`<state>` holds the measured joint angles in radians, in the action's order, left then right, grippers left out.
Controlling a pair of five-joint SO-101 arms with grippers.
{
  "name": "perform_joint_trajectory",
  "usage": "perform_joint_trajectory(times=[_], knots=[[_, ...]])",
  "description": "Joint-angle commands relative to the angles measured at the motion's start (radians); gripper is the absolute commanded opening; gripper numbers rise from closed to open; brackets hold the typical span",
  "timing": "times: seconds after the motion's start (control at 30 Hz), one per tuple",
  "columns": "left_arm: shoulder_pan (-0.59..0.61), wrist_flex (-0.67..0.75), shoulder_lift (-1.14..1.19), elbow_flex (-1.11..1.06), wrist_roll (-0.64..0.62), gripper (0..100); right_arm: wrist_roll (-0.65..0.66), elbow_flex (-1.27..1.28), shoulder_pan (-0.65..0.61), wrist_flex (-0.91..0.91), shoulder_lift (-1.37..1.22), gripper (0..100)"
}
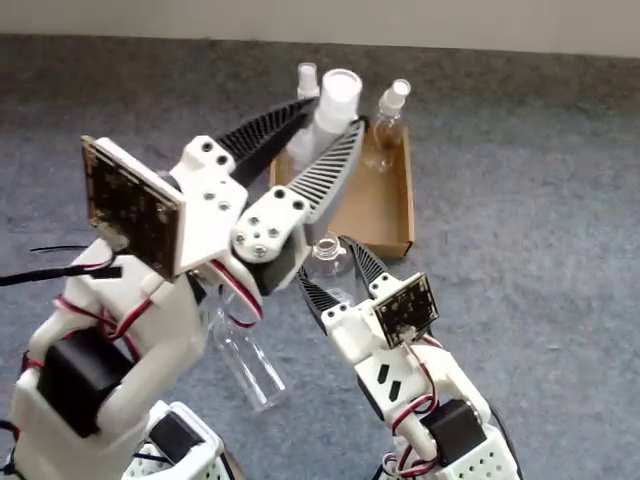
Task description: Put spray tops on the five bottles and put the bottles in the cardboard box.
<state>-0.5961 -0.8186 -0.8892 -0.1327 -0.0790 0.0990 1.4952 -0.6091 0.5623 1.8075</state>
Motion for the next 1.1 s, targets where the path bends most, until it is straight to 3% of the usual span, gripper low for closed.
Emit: perform_joint_trajectory(times=[0.0, 0.17, 0.57, 0.83, 1.07], knots=[[-0.042, 0.135, -0.008, -0.093, -0.006, 1, -0.003, -0.012, -0.004, -0.024, 0.028, 0.4], [-0.071, 0.212, -0.008, -0.177, -0.006, 1, -0.003, -0.012, -0.004, -0.024, 0.028, 0.4], [-0.09, 0.207, -0.012, -0.277, 0.0, 1, -0.005, -0.012, -0.002, -0.024, 0.028, 0.4], [0.058, 0.203, -0.021, -0.364, -0.006, 1, -0.009, -0.013, 0.093, -0.024, 0.028, 0.4], [0.064, -0.031, -0.021, -0.386, 0.002, 1, -0.009, -0.012, 0.097, -0.024, 0.028, 0.4]])
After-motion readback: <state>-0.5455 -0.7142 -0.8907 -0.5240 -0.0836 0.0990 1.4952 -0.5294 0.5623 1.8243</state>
